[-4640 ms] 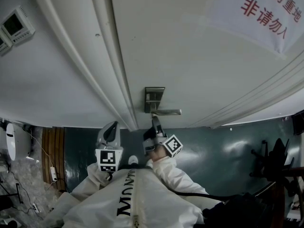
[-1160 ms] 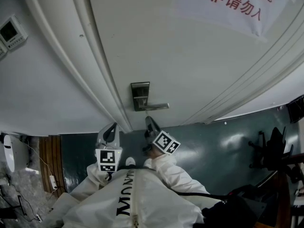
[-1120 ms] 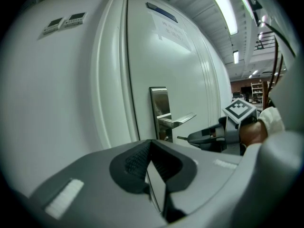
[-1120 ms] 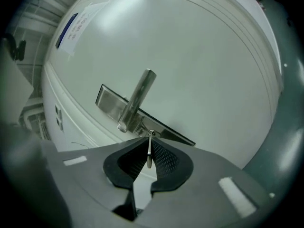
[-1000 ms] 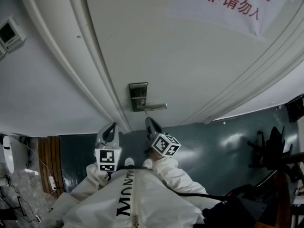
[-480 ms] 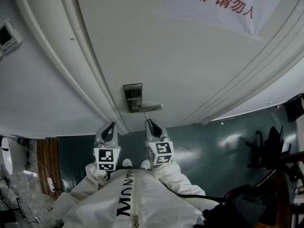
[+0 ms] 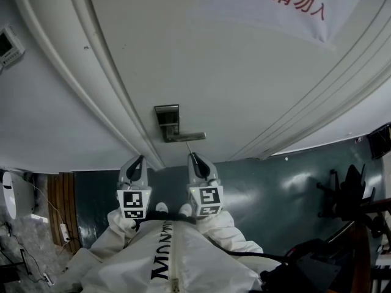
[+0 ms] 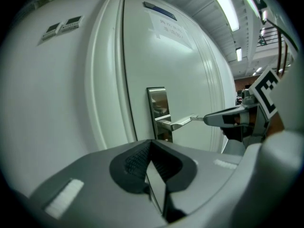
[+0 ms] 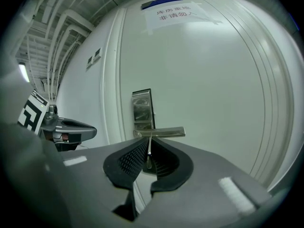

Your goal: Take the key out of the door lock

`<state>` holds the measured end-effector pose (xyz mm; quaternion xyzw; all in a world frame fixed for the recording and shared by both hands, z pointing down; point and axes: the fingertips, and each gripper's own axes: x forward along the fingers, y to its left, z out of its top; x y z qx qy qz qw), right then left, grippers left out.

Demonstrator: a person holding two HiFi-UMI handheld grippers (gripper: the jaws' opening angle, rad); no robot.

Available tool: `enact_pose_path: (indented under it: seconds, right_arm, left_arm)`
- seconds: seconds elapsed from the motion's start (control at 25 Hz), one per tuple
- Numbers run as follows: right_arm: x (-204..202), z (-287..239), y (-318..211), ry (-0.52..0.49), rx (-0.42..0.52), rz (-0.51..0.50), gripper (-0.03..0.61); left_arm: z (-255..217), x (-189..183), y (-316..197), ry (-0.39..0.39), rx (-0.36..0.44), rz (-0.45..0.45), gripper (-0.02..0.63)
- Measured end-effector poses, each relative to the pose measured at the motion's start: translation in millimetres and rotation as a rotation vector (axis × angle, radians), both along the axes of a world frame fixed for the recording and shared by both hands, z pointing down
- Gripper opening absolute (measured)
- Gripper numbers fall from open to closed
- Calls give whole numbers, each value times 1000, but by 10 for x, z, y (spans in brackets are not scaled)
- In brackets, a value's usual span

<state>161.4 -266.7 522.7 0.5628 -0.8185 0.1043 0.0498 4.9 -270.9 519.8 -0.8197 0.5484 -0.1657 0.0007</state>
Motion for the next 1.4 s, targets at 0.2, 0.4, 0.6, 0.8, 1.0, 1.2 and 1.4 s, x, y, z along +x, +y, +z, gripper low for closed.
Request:
enact_pose_path:
  seconds: [0.2, 0.4, 0.6, 0.8, 1.0, 1.2, 1.4]
  right_arm:
    - [-19, -43, 95, -17, 16, 4, 21]
    - [-30, -38, 318, -35, 7, 37, 21]
    - [-103, -118, 654, -23, 11, 114, 21]
    - [-346, -205, 1080, 0, 35, 172, 21]
    - [-566, -220, 1583, 9, 57, 249, 21]
    - [-788, -254, 2119, 27, 60, 285, 21]
    - [-861, -280, 2439, 44, 60, 304, 23]
  left_arm:
    - [-9, -80, 67, -8, 17, -2, 0]
    - [-132, -141, 231, 3, 60, 27, 0]
    - [-174, -346, 569, 10, 77, 75, 0]
    - [-108, -718, 998, 22, 67, 109, 0]
    - [-36, -1061, 1442, 51, 69, 130, 0]
    - [64, -1341, 1890, 69, 48, 143, 0]
    - [57, -1405, 2147, 89, 51, 162, 0]
